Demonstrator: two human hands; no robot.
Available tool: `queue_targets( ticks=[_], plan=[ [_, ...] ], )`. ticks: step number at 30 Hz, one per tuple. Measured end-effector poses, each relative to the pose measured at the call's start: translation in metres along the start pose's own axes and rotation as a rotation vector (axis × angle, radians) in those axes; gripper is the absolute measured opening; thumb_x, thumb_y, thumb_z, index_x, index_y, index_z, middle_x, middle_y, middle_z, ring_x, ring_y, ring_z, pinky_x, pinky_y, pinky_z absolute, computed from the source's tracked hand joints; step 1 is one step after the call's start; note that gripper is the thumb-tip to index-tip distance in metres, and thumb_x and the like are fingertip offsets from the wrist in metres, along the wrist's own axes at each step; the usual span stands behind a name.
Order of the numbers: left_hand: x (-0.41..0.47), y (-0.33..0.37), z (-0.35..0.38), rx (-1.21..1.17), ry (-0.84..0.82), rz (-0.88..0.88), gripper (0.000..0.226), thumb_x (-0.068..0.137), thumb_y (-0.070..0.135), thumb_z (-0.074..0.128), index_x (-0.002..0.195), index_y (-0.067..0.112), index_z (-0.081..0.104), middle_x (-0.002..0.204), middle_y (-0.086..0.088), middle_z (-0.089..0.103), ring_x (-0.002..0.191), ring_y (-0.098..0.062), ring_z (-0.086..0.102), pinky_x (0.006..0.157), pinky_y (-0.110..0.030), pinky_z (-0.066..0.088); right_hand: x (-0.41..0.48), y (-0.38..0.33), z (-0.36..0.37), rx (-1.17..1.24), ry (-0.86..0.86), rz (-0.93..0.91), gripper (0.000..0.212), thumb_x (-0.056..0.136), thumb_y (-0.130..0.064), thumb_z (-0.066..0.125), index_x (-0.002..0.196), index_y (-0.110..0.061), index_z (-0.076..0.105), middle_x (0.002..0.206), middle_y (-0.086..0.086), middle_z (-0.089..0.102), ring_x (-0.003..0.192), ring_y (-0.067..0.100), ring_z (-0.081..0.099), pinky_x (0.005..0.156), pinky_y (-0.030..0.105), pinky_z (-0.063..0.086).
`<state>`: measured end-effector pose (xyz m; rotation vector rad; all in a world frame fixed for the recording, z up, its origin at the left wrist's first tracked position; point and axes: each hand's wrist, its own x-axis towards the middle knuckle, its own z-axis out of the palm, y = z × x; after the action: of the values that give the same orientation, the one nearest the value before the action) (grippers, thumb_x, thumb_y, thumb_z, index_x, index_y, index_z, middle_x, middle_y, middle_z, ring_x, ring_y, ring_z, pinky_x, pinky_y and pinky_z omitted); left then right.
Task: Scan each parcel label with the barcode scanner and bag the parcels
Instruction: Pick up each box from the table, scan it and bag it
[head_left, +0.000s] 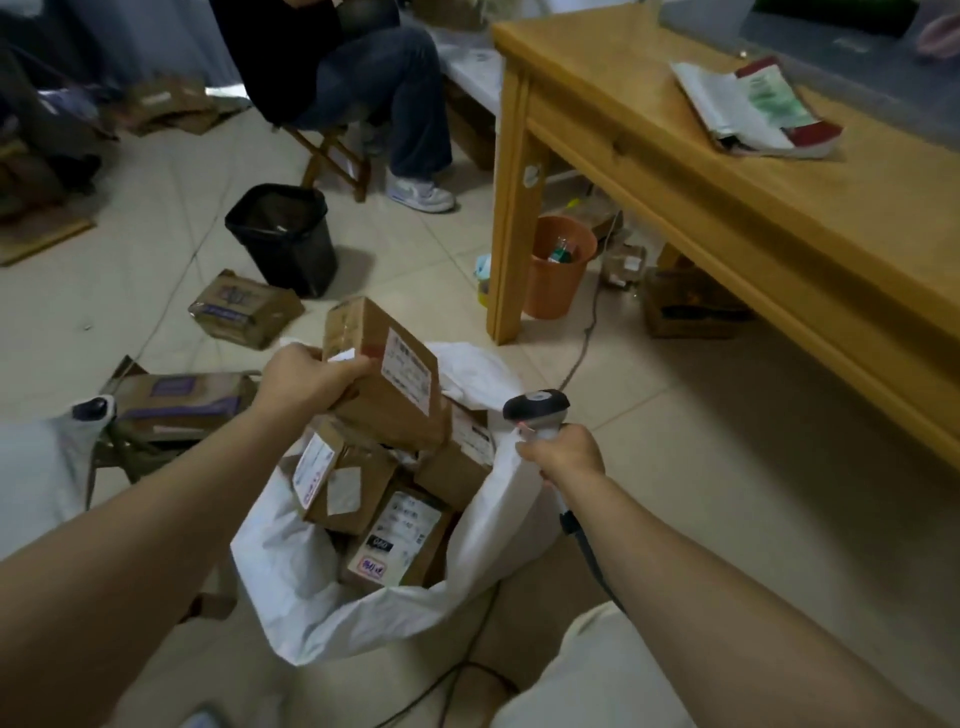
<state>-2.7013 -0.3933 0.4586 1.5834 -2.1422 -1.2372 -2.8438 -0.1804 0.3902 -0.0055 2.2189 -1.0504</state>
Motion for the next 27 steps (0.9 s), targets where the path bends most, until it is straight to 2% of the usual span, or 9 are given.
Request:
queue_targets(
  ticks=[3, 5, 9, 13, 15, 17, 20, 23, 27],
  plan=[
    [0.004, -0.005, 0.013, 0.109, -0.099, -0.036, 0.044, 0.072, 0.046, 0.079, 0.085, 0.005, 0.069, 0.076, -0.005, 0.068, 0.069, -0.018, 0.065, 0.06, -0.031, 0.055, 0.015, 0.004, 0.015, -0.038, 0.017, 0.04, 0.032, 0.081, -0.017, 0.073, 0.107, -0.001, 0.062, 0.097, 0.013, 0.066, 0.09, 0.029, 0.066, 0.082, 0.038, 0.055],
    [0.002, -0.01, 0.027, 0.127, -0.152, -0.034, 0.036, 0.072, 0.041, 0.08, 0.082, 0.009, 0.068, 0.07, -0.001, 0.065, 0.064, -0.014, 0.063, 0.053, -0.025, 0.051, 0.022, 0.007, 0.02, -0.048, 0.043, 0.079, 0.029, 0.083, -0.012, 0.07, 0.109, -0.001, 0.062, 0.097, 0.015, 0.069, 0.091, 0.029, 0.068, 0.081, 0.038, 0.056],
    [0.001, -0.013, 0.052, 0.063, -0.199, -0.04, 0.038, 0.07, 0.038, 0.082, 0.094, 0.011, 0.069, 0.079, -0.002, 0.069, 0.072, -0.018, 0.068, 0.067, -0.034, 0.06, 0.033, 0.007, 0.012, -0.062, 0.123, 0.073, 0.024, 0.085, -0.009, 0.061, 0.108, -0.003, 0.062, 0.094, 0.013, 0.07, 0.089, 0.03, 0.067, 0.074, 0.032, 0.052],
    [0.005, -0.002, 0.058, 0.044, -0.184, -0.07, 0.033, 0.072, 0.035, 0.081, 0.089, 0.012, 0.064, 0.071, 0.002, 0.063, 0.065, -0.011, 0.062, 0.05, -0.022, 0.048, 0.047, 0.005, 0.0, -0.032, 0.102, 0.134, 0.035, 0.083, -0.015, 0.068, 0.114, -0.001, 0.059, 0.105, 0.017, 0.065, 0.096, 0.033, 0.064, 0.075, 0.033, 0.05],
    [0.007, 0.005, 0.056, 0.063, -0.158, -0.068, 0.035, 0.071, 0.038, 0.081, 0.087, 0.012, 0.063, 0.071, 0.001, 0.062, 0.064, -0.01, 0.06, 0.048, -0.021, 0.043, 0.049, 0.008, 0.003, -0.027, 0.029, 0.169, 0.047, 0.082, -0.015, 0.073, 0.122, 0.001, 0.056, 0.12, 0.018, 0.062, 0.108, 0.034, 0.06, 0.079, 0.032, 0.046],
    [0.011, 0.007, 0.055, 0.077, -0.149, -0.076, 0.037, 0.07, 0.039, 0.082, 0.088, 0.011, 0.065, 0.072, 0.001, 0.062, 0.064, -0.009, 0.059, 0.046, -0.02, 0.041, 0.052, 0.014, 0.009, -0.011, 0.014, 0.169, 0.048, 0.081, -0.011, 0.073, 0.124, 0.002, 0.055, 0.122, 0.017, 0.061, 0.112, 0.034, 0.059, 0.086, 0.033, 0.047],
    [0.012, 0.01, 0.057, 0.117, -0.15, -0.069, 0.042, 0.068, 0.042, 0.082, 0.091, 0.011, 0.067, 0.076, -0.001, 0.065, 0.067, -0.009, 0.06, 0.049, -0.021, 0.043, 0.054, 0.019, 0.015, 0.0, 0.088, 0.162, 0.034, 0.084, -0.01, 0.067, 0.115, 0.001, 0.059, 0.113, 0.019, 0.066, 0.103, 0.035, 0.063, 0.089, 0.039, 0.052],
    [0.012, 0.012, 0.058, 0.15, -0.162, -0.053, 0.034, 0.068, 0.043, 0.082, 0.08, 0.016, 0.065, 0.072, 0.002, 0.062, 0.066, -0.008, 0.057, 0.049, -0.02, 0.04, 0.058, 0.02, 0.016, 0.014, 0.125, 0.118, 0.024, 0.085, -0.013, 0.061, 0.105, 0.0, 0.063, 0.1, 0.019, 0.069, 0.09, 0.034, 0.066, 0.079, 0.037, 0.055],
    [0.014, 0.023, 0.054, 0.181, -0.181, -0.04, 0.037, 0.067, 0.047, 0.081, 0.077, 0.018, 0.062, 0.074, 0.002, 0.062, 0.069, -0.011, 0.059, 0.055, -0.023, 0.046, 0.048, 0.011, 0.009, 0.106, 0.097, 0.103, 0.021, 0.083, -0.008, 0.063, 0.103, -0.004, 0.061, 0.097, 0.016, 0.069, 0.089, 0.031, 0.067, 0.082, 0.041, 0.057]
  ],
)
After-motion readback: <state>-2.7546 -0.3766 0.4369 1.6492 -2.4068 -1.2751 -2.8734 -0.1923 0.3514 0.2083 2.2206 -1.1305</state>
